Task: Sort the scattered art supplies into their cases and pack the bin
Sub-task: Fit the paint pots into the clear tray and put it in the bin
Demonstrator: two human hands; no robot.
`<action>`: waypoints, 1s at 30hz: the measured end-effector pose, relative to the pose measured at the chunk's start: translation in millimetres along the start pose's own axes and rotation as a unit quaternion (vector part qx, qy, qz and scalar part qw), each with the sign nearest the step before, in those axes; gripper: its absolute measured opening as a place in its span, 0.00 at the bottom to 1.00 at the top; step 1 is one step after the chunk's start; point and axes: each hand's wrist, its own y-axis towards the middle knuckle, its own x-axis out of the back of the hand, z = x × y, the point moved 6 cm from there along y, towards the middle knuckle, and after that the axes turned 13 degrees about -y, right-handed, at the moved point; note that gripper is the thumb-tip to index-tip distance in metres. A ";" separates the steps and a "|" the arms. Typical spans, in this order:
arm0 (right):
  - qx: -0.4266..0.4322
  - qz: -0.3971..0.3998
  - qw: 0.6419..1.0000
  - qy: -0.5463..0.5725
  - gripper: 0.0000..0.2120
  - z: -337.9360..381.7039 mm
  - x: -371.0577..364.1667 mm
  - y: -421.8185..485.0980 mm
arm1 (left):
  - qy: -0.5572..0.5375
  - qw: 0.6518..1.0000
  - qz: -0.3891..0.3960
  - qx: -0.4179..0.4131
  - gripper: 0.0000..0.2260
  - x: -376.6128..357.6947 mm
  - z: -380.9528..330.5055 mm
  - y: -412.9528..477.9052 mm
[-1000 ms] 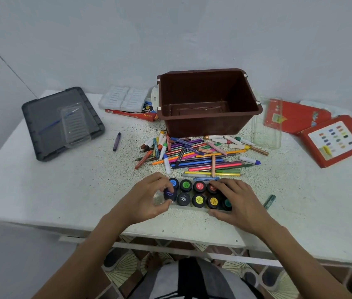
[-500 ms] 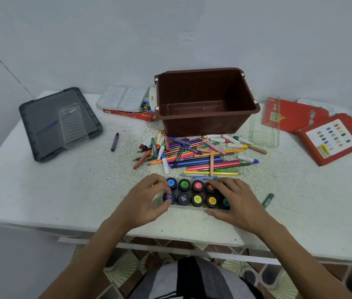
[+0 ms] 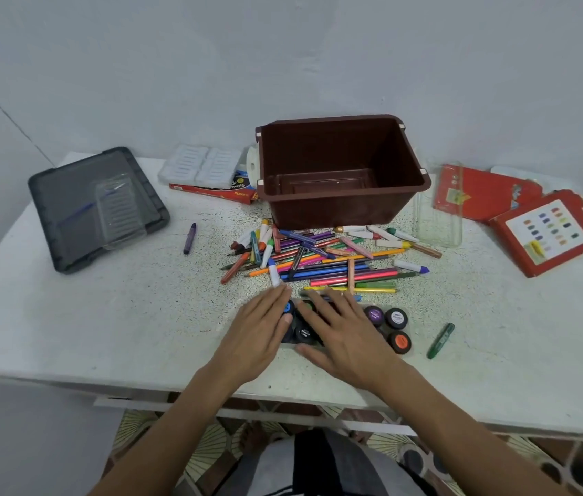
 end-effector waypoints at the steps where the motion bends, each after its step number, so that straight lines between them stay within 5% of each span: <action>1: -0.004 0.005 1.000 0.000 0.33 3.1 -2.3 1.5 | 0.005 1.000 0.006 0.002 0.32 -2.8 -0.3 -0.7; 13: -0.043 0.006 0.999 -0.028 0.35 4.7 -10.4 -5.6 | 0.050 0.999 0.000 -0.013 0.28 -11.8 1.1 -6.3; 19: -0.043 0.009 0.999 -0.025 0.33 0.1 -10.4 -10.9 | -0.021 1.000 -0.004 -0.004 0.27 -8.0 2.0 -2.9; 30: -0.018 -0.187 0.982 0.027 0.14 -3.1 14.3 -1.1 | -0.044 0.994 -0.090 -0.031 0.19 24.1 0.7 8.5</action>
